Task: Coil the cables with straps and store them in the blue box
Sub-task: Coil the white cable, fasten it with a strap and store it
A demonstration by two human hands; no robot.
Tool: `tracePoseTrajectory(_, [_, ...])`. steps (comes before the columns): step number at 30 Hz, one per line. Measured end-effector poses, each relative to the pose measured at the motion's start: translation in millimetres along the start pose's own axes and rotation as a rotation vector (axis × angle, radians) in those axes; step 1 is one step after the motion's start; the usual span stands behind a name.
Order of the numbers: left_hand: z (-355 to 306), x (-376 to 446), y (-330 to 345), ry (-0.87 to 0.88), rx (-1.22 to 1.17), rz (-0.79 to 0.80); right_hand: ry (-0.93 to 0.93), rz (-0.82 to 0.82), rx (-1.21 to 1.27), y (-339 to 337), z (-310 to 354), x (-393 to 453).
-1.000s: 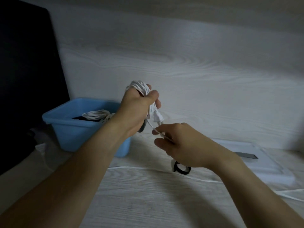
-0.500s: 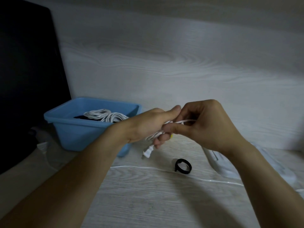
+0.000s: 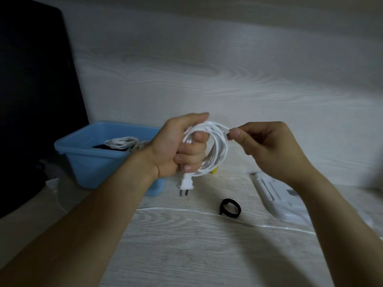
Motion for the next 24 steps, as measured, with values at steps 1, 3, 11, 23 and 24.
tracePoseTrajectory(1, [-5.2, 0.4, -1.6, 0.018, -0.108, 0.005, 0.019, 0.010, -0.010, 1.4, -4.2, -0.1])
tracePoseTrajectory(3, [-15.7, 0.6, -8.0, 0.065, -0.285, 0.000, 0.061, 0.040, -0.012, 5.4, -12.1, -0.7])
tracePoseTrajectory(11, [-35.5, -2.6, -30.2, 0.263, -0.789, -0.083, 0.103, 0.258, -0.195, 38.1, -15.0, -12.2])
tracePoseTrajectory(23, [-42.6, -4.9, -44.0, 0.468, 0.184, -0.590, 0.053, 0.496, -0.338, 71.3, 21.6, -36.2])
tracePoseTrajectory(24, [-42.3, -4.7, -36.3, 0.477, 0.331, -0.575, 0.075, 0.495, -0.321, 69.1, 22.3, -35.9])
Point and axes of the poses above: each hand's wrist, its own x-axis towards the middle knuckle, its own y-axis out of the palm, z = x × y, the point moved 10 cm from there along x, towards the middle knuckle, and after that the axes turned 8 degrees about -z, right-handed, at the moved point
